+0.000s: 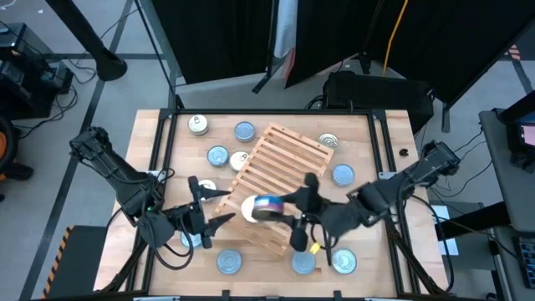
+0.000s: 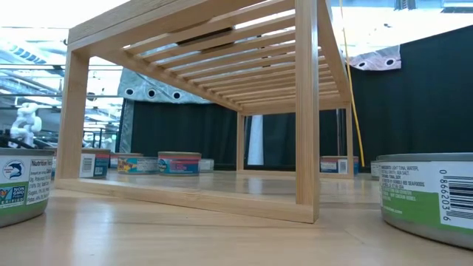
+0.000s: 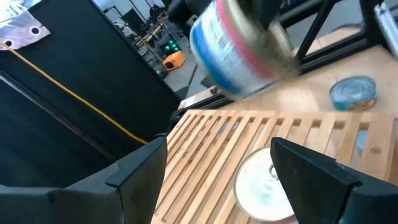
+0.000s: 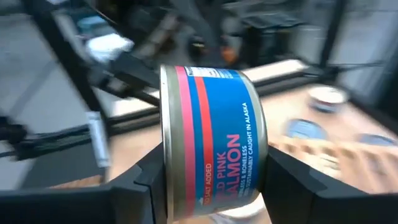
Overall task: Stack canned seafood by type on shelf
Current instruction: Stack the blue-pink tuna can on top of the other blue-pink tuna can on the shelf
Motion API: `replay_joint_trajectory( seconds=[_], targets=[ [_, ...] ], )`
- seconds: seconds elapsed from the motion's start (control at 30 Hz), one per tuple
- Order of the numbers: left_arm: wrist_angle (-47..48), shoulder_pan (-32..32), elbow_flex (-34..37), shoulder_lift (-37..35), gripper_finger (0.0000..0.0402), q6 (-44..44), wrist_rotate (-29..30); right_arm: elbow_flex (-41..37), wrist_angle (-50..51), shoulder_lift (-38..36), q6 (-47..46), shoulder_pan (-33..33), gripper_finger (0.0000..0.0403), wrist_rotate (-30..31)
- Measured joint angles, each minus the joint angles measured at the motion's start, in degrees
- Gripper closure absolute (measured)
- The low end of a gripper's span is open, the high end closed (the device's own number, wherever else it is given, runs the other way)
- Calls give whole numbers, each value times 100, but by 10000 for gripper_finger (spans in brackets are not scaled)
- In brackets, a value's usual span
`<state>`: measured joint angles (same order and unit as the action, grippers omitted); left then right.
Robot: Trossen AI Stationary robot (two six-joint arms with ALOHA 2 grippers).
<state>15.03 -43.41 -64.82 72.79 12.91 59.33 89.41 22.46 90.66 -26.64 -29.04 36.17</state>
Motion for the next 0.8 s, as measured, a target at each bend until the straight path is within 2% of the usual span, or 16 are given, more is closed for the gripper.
replay_joint_trajectory(
  seconds=[0.13,0.3,0.57,0.8],
  targets=[
    [308,-105,0,-2,109,-18,343,-127,-459,148,-132,398,220,-901],
    [523,-311,0,-11,109,-51,538,-243,-815,456,-514,701,220,-1398],
    [719,-645,0,-17,109,-58,713,-336,-847,589,-657,814,220,-1557],
    [706,-670,0,-17,109,-193,713,-706,-1113,589,-932,918,220,-1621]
  ],
)
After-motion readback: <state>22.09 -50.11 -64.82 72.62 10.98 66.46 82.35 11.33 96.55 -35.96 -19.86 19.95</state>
